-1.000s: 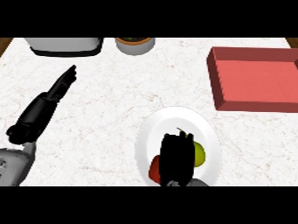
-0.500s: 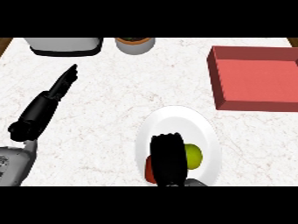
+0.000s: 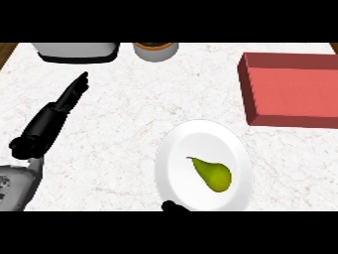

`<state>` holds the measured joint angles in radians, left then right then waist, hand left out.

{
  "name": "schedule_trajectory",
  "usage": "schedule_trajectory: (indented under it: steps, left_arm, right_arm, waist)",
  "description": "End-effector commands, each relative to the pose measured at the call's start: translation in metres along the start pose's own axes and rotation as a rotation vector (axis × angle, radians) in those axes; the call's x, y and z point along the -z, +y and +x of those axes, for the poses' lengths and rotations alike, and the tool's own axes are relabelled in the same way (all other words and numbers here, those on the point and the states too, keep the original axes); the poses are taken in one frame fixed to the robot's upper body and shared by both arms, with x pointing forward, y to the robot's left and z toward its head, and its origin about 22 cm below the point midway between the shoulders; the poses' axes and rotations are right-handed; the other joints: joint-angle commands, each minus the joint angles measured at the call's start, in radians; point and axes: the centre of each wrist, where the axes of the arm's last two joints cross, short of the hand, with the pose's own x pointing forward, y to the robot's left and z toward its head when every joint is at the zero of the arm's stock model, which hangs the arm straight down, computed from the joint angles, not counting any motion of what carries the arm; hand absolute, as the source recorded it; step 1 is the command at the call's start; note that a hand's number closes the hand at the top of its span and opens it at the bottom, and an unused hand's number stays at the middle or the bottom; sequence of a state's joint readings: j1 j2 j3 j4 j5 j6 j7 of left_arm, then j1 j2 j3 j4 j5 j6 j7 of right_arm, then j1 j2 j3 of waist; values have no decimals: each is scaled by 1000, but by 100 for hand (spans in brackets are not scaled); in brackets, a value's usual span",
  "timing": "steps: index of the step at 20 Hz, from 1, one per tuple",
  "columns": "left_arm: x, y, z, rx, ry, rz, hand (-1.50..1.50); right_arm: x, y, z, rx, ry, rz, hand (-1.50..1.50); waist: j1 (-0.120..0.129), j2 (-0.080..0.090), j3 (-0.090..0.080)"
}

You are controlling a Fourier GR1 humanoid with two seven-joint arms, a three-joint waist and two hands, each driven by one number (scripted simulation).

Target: Pick the bell pepper from the plate and place it in the cardboard box

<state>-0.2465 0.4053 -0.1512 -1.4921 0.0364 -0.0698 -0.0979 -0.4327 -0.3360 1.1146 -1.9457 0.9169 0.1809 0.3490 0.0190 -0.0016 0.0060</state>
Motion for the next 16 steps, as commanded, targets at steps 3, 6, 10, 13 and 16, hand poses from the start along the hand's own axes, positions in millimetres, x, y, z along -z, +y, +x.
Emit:
schedule_trajectory:
  steps: [3, 6, 10, 13, 16]
  left_arm:
    - [2, 9, 2, 4, 0, 41, 0]
    - [-10, 18, -6, 22, 19, 41, 0]
    - [-5, 6, 1, 19, -6, 35, 0]
    - [-3, 2, -1, -11, -1, 19, 0]
    - [-11, 6, -6, 19, -2, 24, 0]
  right_arm:
    - [-67, -63, -23, -36, -249, -149, 150]
    - [-88, -89, -47, 24, -116, -303, 150]
    - [-104, -105, -92, 186, 76, -413, 150]
    - [-118, -118, -146, 211, 206, -512, 150]
    - [-135, -148, -185, 257, 275, -535, 150]
  waist:
    - [-45, 8, 0]
    - [-48, 10, -1]
    - [-42, 15, -2]
    - [-29, 18, -2]
    - [-12, 8, -5]
